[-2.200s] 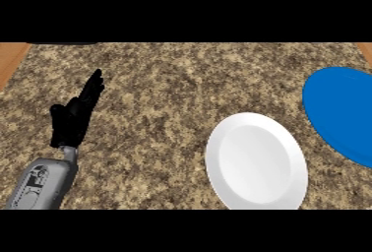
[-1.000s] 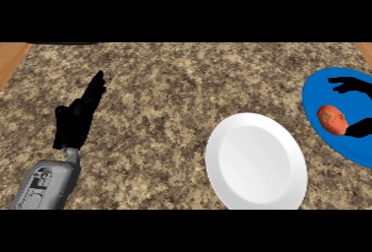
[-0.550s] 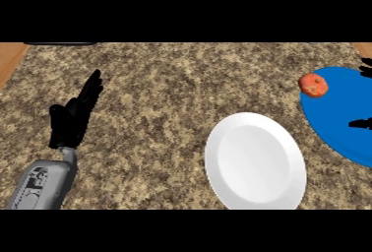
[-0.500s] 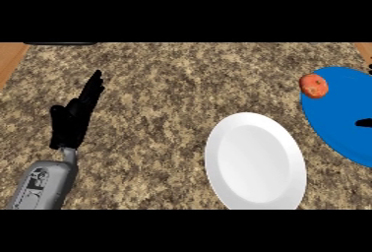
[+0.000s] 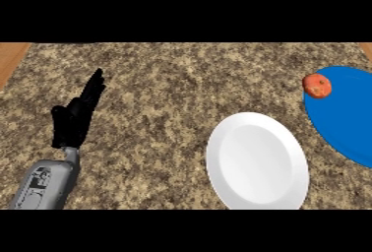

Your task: Pick the squash from the plate and place it in the plate

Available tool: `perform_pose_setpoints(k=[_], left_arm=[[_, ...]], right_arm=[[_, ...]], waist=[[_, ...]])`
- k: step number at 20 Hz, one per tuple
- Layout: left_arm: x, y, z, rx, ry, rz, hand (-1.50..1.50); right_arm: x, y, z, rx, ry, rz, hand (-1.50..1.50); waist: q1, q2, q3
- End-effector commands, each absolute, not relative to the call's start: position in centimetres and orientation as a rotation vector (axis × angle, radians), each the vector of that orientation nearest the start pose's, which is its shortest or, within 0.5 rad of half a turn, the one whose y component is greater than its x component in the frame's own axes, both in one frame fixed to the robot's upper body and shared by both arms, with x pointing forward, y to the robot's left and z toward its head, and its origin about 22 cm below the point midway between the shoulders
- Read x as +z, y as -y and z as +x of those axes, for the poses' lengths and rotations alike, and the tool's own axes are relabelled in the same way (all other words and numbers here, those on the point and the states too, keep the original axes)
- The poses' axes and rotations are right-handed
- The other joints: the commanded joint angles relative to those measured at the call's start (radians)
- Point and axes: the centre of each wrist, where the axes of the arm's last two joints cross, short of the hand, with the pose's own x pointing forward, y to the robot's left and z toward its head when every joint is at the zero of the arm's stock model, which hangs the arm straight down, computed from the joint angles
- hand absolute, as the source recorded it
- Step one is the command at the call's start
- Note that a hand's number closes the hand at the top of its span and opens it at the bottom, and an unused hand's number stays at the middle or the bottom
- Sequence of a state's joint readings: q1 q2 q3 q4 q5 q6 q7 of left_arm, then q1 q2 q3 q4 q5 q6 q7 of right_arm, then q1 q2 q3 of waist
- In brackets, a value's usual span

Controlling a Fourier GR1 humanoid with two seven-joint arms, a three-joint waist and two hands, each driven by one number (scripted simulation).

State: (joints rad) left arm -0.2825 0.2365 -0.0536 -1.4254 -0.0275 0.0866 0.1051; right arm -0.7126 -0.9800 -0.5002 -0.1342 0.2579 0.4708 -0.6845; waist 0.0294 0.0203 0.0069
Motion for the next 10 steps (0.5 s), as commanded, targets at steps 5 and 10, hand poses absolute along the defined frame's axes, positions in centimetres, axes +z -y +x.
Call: perform_pose_setpoints(k=[5,10], left_arm=[[4.7,-24.7,30.5,-0.226,1.594,0.178,0.00],[4.9,-25.3,31.1,-0.238,1.590,0.187,0.00]], right_arm=[[14.1,60.7,23.1,0.170,1.665,-0.406,-1.50],[14.3,61.1,22.4,0.173,1.657,-0.434,-1.50]], waist=[[0.015,0.003,0.005],[0.013,0.010,0.008]])
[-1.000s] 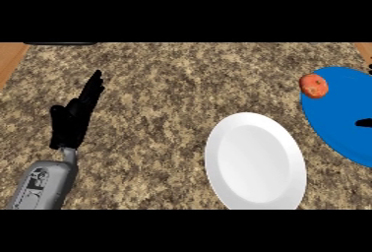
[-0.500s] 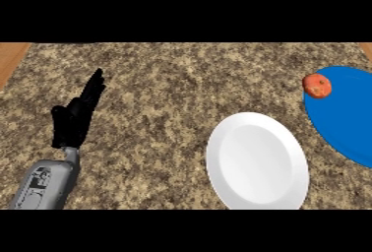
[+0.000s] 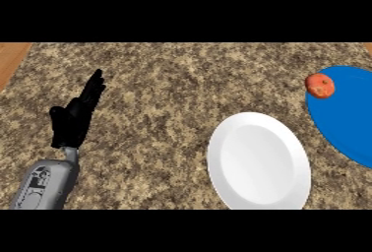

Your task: Pick the squash from the plate and place it in the plate

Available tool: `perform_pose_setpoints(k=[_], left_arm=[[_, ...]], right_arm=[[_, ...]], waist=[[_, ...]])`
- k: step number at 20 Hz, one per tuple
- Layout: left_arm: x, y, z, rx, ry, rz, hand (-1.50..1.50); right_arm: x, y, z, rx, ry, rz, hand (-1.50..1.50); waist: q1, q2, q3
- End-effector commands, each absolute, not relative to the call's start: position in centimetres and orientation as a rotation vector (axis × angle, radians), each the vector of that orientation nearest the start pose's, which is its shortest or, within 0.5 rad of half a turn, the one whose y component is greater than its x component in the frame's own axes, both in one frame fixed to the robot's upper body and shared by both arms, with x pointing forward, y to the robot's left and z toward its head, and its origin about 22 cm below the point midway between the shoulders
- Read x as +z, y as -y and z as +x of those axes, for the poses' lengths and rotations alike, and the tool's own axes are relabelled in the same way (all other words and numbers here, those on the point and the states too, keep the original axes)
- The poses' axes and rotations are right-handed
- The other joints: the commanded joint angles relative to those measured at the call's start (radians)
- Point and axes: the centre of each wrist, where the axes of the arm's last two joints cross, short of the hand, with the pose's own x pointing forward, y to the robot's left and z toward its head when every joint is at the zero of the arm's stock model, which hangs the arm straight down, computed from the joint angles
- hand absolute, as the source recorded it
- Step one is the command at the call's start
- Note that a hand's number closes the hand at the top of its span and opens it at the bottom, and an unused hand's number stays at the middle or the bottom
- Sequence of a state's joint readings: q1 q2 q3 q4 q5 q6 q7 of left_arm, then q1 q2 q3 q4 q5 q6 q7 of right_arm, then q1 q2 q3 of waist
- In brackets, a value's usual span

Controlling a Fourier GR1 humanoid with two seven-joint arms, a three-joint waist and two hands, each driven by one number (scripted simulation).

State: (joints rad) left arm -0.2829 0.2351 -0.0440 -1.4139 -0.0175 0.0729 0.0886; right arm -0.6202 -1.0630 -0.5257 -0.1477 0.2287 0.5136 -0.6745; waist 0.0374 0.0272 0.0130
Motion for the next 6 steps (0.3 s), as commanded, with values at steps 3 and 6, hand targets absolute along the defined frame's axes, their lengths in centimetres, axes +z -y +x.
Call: perform_pose_setpoints(k=[3,6], left_arm=[[4.4,-24.6,31.2,-0.232,1.591,0.174,0.00],[4.8,-24.2,30.8,-0.218,1.592,0.170,0.00]], right_arm=[[13.8,61.1,22.0,0.171,1.663,-0.416,-1.50],[12.7,61.3,21.2,0.153,1.652,-0.422,-1.50]], waist=[[-0.005,0.004,0.002],[0.001,-0.002,0.005]])
